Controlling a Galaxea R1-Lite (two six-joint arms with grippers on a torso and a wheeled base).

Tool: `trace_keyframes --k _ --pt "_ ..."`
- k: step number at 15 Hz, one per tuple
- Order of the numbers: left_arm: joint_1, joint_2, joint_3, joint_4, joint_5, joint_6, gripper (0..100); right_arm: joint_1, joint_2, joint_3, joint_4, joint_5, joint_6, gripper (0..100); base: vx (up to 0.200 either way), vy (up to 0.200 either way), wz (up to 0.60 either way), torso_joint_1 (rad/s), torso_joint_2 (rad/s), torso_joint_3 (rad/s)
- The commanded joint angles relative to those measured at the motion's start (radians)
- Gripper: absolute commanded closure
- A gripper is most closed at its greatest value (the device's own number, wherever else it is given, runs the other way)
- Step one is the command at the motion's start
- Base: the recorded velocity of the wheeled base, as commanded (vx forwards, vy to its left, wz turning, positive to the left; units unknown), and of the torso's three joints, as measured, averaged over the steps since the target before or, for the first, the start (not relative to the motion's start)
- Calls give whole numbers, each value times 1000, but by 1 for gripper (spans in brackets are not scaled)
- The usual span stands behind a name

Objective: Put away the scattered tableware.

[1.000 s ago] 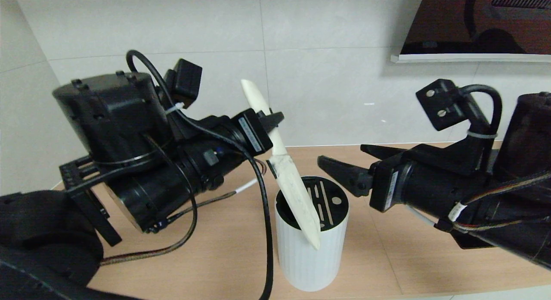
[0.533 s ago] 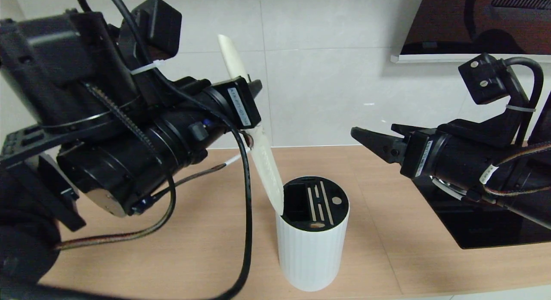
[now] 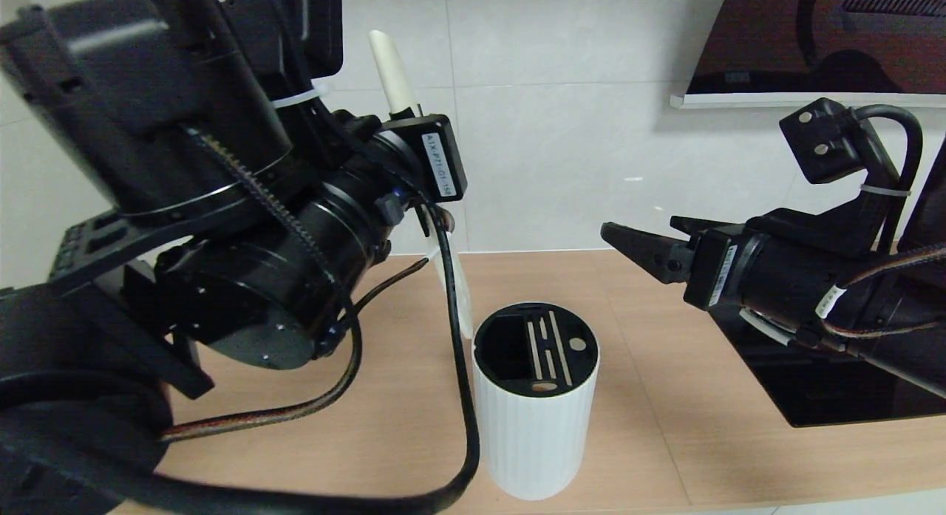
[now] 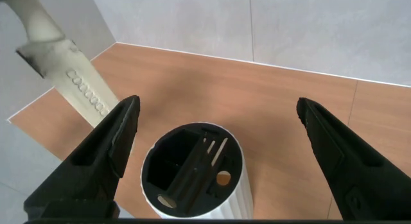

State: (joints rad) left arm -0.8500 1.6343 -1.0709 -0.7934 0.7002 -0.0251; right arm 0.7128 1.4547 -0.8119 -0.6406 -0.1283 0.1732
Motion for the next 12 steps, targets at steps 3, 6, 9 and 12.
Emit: trace_keyframes --k 3,6,9,12 --pt "-49 119 -31 -155 120 48 100 -1 0 13 -1 -8 0 0 0 0 0 0 0 0" --pt "-75 165 -26 -260 151 99 100 -3 -7 27 -1 -10 0 0 0 0 0 0 0 0" --pt "-106 171 -6 -260 162 99 100 -18 0 27 -1 -10 0 0 0 0 0 0 0 0" --pt "-110 193 -3 -260 162 94 100 -21 1 25 -1 -8 0 0 0 0 0 0 0 0"
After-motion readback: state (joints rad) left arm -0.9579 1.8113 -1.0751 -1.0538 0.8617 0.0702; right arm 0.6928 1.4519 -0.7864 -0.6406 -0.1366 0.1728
